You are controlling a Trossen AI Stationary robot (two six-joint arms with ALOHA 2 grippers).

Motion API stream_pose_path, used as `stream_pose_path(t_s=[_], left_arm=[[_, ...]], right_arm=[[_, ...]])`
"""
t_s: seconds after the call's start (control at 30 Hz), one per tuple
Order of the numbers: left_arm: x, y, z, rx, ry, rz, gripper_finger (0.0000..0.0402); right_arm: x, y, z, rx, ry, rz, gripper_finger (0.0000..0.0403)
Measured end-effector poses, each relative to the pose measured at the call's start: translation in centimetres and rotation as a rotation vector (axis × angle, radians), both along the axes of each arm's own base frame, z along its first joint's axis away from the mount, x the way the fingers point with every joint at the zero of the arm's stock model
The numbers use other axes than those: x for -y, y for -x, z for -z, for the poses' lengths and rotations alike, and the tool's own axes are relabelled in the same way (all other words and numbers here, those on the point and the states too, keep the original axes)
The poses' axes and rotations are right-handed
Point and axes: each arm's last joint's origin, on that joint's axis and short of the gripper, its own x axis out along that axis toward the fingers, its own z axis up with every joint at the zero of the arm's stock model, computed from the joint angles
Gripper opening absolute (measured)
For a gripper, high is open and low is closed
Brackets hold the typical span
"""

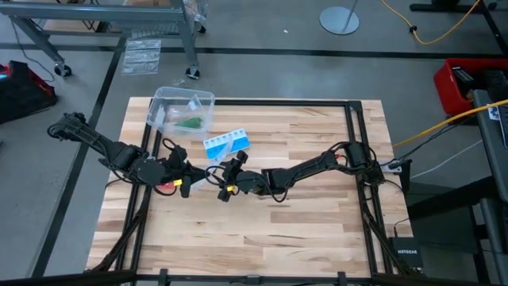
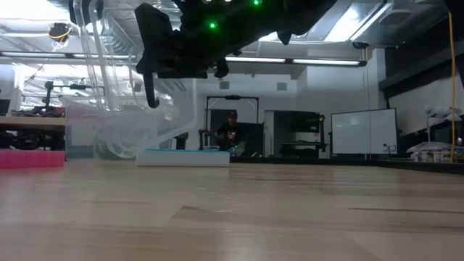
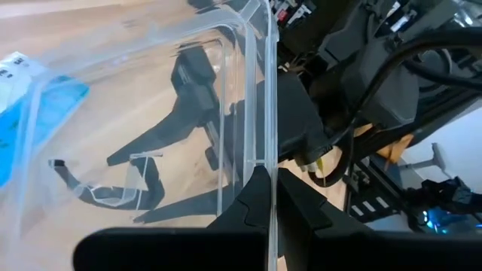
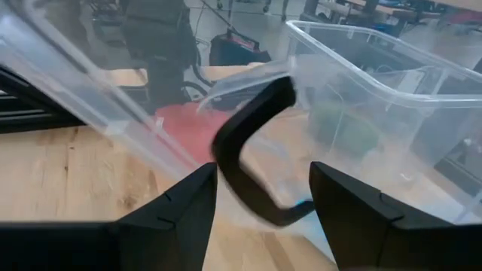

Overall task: Roll bandage
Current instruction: Close the transparent container

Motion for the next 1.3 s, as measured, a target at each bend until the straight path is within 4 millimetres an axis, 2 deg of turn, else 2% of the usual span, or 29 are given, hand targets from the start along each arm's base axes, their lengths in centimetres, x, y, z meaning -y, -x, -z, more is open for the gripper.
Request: stream_pose_path(t_s=[0.23, 0.73, 1.3], left_arm=[[0.11, -0.03, -0.09, 0.007, 0.017, 0.018, 0.0], [0.12, -0.02, -0.09, 0.005, 0.012, 0.027, 0.0], [0.12, -0.02, -0.09, 0.004, 0.005, 0.03, 0.0]], right_arm=[[0.03, 0.01, 0.04, -0.001, 0.002, 0.01, 0.0207], [-0.02, 0.03, 0.07, -0.005, 0.009, 0.01, 0.0091], [-0.05, 0.04, 0.18, -0.012, 0.018, 0.009, 0.0032]])
